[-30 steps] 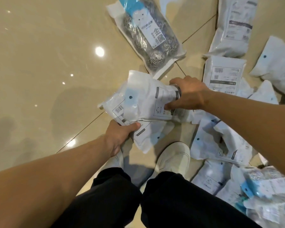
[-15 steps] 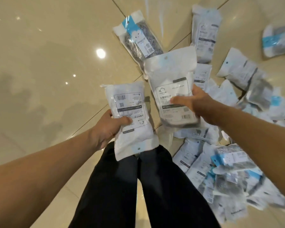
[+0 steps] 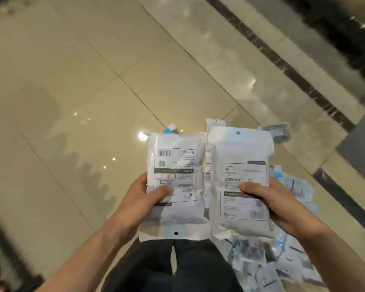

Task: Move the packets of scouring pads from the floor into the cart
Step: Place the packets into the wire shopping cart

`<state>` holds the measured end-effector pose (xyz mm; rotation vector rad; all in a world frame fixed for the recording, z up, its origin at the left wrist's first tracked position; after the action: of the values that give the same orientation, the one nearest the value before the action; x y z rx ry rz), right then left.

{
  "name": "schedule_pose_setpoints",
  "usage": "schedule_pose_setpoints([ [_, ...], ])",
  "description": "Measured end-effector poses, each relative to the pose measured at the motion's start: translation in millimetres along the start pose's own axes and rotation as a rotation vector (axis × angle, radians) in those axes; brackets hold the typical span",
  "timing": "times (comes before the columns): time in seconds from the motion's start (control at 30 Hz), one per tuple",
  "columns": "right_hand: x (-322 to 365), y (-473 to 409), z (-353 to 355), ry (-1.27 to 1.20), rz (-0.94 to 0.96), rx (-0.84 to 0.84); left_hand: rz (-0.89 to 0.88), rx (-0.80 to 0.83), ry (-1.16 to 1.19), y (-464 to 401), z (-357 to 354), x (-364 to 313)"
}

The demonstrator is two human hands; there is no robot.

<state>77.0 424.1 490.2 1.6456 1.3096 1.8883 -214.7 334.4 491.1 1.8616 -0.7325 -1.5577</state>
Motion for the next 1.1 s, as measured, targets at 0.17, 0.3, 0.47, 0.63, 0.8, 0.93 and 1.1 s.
schedule_pose_setpoints([
  [0.17,48,75,22,-0.116,0.179,-0.102,-0.125,0.133,-0.078,49,-35,-89],
  [0.3,56,118,39,-0.229,0.282,-0.191,-0.157,0.172,-0.175,59,-65,-132],
  [0.47,47,146,48,-0.394,0.334,-0.326,-0.145,0.243,-0.265,43,-100,-162],
  [0.63,40,163,52,-0.494,0.304,-0.477,-0.123,0.385,-0.368,16,-126,-191],
  [0.8,41,182,42,-0.654,0.321,-0.653,-0.049,0.483,-0.391,-17,-136,-218],
  [0.93,34,203,23,-0.783,0.342,-0.829,-0.028,0.615,-0.512,-31,-162,-242],
  [1.1,-4,247,-17,-0.939,0.392,-1.029,-0.053,0.823,-0.723,-21,-227,-242],
])
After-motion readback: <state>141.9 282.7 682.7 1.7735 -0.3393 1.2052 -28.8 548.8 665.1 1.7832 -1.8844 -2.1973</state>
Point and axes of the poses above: each hand's wrist, its own y-axis away from the middle knuckle, its own z-axis out of the back of the hand, x = y × z, the point moved 10 cm from there along -y, towards the middle knuckle, and after that the axes turned 9 degrees about x, right-handed, at the moved point
